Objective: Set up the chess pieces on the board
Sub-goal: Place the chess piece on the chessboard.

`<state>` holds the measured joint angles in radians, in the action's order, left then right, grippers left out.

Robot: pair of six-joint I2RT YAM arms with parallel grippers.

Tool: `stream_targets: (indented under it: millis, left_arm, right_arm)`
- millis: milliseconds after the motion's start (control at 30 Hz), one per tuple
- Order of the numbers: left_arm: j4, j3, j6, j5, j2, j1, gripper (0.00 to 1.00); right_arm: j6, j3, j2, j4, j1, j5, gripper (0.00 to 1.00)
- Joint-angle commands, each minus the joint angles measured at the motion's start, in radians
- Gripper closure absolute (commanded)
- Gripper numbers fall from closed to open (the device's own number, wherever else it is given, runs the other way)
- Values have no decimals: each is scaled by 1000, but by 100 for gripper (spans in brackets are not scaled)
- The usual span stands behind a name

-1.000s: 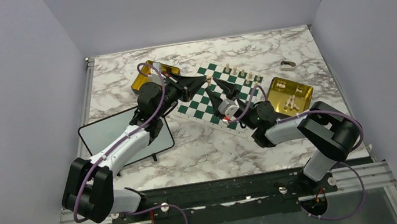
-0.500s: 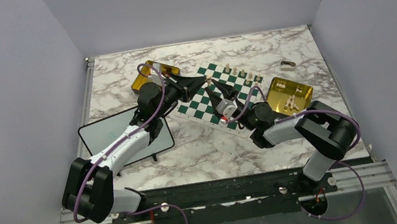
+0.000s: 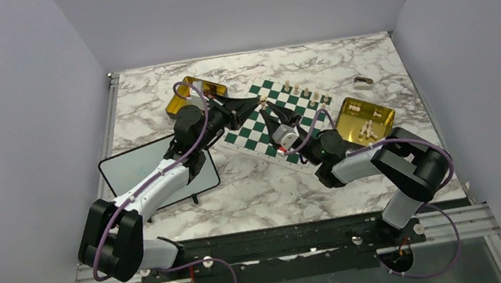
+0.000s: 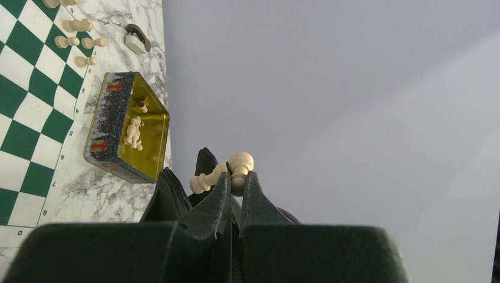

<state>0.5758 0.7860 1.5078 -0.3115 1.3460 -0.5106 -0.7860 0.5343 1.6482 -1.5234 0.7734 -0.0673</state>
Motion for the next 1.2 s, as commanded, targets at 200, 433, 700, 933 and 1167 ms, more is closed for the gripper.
stream_targets:
  millis: [200,433,700,933,1167]
  left_arm:
    - [10,-8,1,28,-24,3,100]
    - [12,-24,5,31,-18,3,100]
    - [16,-14,1,31,-7,3,100]
    - [28,-23,11,35,-6,3,100]
    - [33,-36,15,36,-13,3,100]
  right_arm:
    - [23,3,13,-232,9,34,65]
    - [39,10,12,-232,9,32,63]
    - [52,16,6,-232,12,25,62]
    - [47,17,9,-227,19,29,57]
    - [54,10,-1,-232,23,48,64]
